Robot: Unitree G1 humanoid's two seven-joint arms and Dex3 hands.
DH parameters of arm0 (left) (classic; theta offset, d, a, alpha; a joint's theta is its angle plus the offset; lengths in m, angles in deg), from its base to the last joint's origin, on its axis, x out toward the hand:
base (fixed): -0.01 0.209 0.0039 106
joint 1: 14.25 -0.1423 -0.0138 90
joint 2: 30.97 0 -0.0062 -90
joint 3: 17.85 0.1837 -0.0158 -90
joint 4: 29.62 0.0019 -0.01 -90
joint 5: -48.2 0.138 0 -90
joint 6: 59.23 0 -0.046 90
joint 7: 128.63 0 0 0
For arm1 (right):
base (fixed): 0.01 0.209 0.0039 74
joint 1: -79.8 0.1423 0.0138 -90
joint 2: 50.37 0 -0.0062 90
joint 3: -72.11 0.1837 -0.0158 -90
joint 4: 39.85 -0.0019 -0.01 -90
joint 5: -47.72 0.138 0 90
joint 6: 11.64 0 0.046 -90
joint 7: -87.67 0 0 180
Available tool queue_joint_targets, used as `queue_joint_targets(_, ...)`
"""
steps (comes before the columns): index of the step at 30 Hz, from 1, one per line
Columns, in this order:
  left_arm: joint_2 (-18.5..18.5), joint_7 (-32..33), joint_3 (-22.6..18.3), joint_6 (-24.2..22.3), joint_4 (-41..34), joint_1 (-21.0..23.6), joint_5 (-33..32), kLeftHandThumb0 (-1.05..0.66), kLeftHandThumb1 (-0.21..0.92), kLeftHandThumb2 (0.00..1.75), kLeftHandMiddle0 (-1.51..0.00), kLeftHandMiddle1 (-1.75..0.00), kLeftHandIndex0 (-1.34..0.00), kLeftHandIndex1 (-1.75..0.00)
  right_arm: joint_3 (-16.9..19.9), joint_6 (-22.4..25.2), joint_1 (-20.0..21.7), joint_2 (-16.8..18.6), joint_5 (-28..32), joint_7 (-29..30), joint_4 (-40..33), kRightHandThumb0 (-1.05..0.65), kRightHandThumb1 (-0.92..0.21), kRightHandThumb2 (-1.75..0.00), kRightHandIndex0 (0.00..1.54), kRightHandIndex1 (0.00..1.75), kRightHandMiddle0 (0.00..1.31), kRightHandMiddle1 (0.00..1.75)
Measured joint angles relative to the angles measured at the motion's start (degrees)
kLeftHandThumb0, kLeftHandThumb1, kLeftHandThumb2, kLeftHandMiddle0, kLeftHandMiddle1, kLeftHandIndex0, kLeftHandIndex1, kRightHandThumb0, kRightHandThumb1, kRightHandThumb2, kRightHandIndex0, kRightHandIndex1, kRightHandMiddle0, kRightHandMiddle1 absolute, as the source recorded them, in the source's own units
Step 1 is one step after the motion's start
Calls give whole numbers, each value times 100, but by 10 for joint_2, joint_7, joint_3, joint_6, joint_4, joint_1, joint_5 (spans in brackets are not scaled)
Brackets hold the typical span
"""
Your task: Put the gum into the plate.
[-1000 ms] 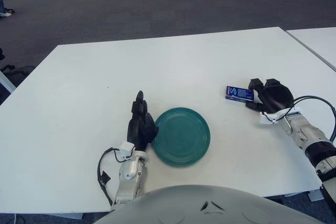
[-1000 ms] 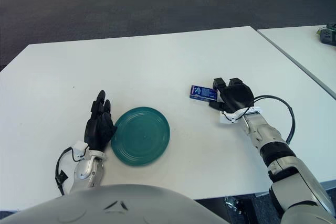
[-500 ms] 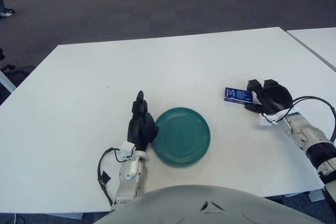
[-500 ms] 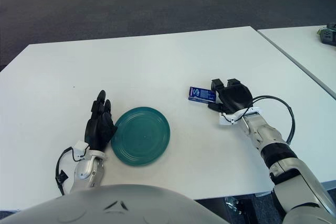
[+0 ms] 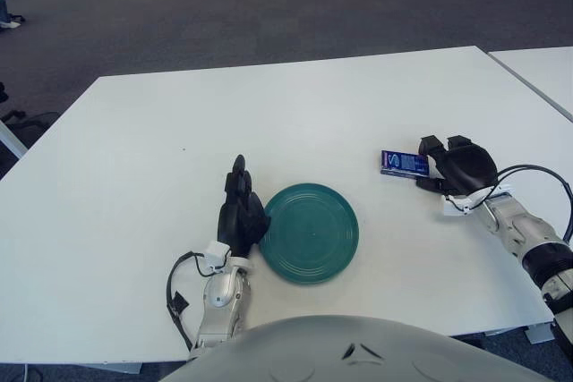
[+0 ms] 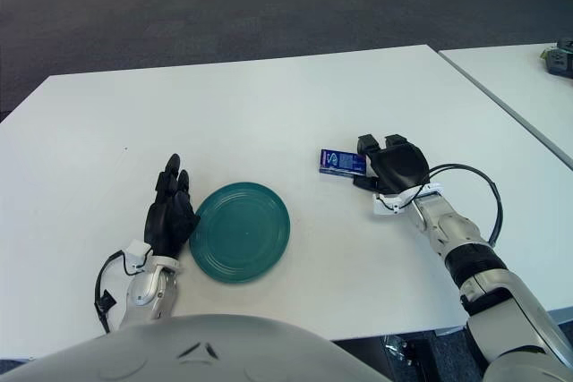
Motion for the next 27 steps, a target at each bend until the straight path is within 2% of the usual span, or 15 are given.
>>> queue_joint_targets(12,0,0,0,1,1,1,0,-105,92,92,-7,0,0,-27,28,13,27,2,9,-46,-79,-53,-92,-79,59,175,49,175)
queue_joint_targets(13,0,0,0,1,1,1,0,-105,92,92,-7,0,0,-27,31,15,28,2,9,-49,-87,-48,-87,-77,58,175,41,175)
queue_joint_targets(16,0,0,0,2,1,1,0,-105,92,91,-8,0,0,-28,39,24,29,3,10,-68,-120,-41,-81,-74,57,175,33,175)
queue_joint_targets(27,0,0,0,-8,-2,1,-1,-104,92,88,-7,0,0,-29,58,41,16,24,11,-118,-248,-38,-74,-78,50,175,31,175)
